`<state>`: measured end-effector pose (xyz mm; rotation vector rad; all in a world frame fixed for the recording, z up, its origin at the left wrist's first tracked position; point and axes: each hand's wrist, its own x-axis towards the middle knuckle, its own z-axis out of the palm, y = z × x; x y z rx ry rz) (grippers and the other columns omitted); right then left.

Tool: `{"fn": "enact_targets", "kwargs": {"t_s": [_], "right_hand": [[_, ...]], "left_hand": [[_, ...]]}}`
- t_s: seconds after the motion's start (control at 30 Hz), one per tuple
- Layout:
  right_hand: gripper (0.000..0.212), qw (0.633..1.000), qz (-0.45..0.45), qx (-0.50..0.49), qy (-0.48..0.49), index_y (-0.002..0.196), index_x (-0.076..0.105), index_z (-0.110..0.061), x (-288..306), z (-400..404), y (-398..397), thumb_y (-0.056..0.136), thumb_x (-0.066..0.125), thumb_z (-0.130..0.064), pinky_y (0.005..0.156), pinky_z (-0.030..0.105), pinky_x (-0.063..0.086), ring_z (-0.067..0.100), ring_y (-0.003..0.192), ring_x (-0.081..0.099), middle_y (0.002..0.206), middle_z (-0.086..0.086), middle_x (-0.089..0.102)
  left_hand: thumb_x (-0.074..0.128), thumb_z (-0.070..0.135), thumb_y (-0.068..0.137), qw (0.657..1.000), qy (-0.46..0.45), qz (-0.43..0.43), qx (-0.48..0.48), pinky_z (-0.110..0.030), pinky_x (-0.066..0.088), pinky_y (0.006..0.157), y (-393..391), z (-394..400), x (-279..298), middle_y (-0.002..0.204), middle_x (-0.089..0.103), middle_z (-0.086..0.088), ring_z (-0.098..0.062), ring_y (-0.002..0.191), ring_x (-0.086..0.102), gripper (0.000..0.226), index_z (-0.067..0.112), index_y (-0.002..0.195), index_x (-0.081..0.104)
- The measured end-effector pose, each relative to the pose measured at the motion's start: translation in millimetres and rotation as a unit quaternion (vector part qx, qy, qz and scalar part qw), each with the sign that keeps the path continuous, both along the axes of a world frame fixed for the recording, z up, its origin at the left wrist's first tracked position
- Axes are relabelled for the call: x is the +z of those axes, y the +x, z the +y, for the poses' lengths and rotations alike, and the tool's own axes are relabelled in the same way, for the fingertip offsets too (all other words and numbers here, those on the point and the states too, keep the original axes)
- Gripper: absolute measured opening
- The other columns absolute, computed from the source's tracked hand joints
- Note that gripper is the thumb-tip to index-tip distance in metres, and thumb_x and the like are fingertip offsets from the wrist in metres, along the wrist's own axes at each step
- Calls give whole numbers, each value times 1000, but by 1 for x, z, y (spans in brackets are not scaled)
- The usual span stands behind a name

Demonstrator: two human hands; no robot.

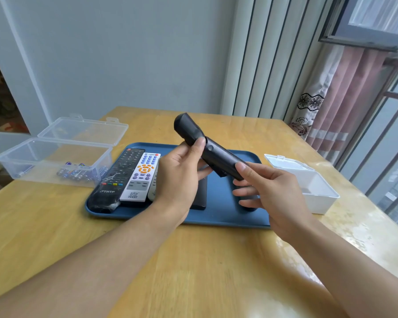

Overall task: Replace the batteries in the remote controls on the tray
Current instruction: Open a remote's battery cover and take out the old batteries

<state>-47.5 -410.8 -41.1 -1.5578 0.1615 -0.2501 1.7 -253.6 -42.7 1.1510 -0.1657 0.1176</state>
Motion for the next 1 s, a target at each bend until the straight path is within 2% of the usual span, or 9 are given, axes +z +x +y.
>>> {"fn": "enact_targets", "kwargs": {"t_s": [0.1,0.23,0.37,0.53,0.67,0.77,0.83,0.9,1.0], "right_hand": [[31,999,-11,28,-19,101,71,-12,5,-6,0,81,77,-35,57,30,54,19,70,71,78,9,72],[35,975,-44,150,-156,91,66,-3,11,-9,-7,74,80,-29,57,34,53,19,62,66,80,20,70],[14,901,-60,231,-362,82,72,-27,3,-7,-13,79,83,-35,64,47,53,33,68,63,83,-3,73],[16,822,-82,258,-501,85,67,-38,0,-2,-17,78,80,-45,62,15,40,5,75,61,88,-16,65],[29,779,-104,268,-557,89,69,-39,-1,1,-19,72,78,-61,68,17,41,4,90,56,86,-22,61],[42,766,-103,296,-561,91,73,-38,2,1,-21,64,77,-70,73,20,45,5,92,55,85,-22,63],[43,790,-133,283,-527,89,74,-36,2,1,-21,66,74,-73,70,21,46,9,87,58,83,-22,64],[35,830,-191,199,-484,88,75,-37,-1,1,-18,74,70,-69,64,22,45,13,78,58,80,-21,63],[24,829,-279,35,-484,101,76,-33,-5,3,-9,84,72,-50,63,27,47,10,73,55,82,-18,57]], "left_hand": [[58,25,103,999,-18,17,47,-38,63,81,8,6,3,86,72,-8,-26,87,73,26,3,96,71],[61,37,101,989,-84,90,84,-42,63,70,22,21,9,71,61,-11,-26,67,68,30,10,89,66],[61,42,99,982,-119,144,33,-34,62,61,22,26,16,79,57,-12,-21,55,67,43,2,113,67],[61,49,97,976,-110,181,-47,-32,60,61,14,22,20,73,62,-6,-17,54,63,46,6,111,68],[62,48,96,973,-101,192,-79,-37,61,72,9,19,20,73,65,-6,-18,57,63,41,8,101,68],[57,45,100,966,-116,198,-114,-38,63,70,6,17,21,76,64,-8,-21,60,64,40,7,102,66],[52,40,104,961,-137,199,-135,-40,65,71,5,15,21,78,63,-11,-23,62,66,38,4,106,64],[50,37,105,959,-141,198,-148,-42,64,77,3,12,19,81,64,-12,-24,67,68,38,2,110,62],[47,46,104,956,-86,202,-192,-41,63,70,-2,6,13,98,69,-13,-32,89,74,49,3,123,60]]}}
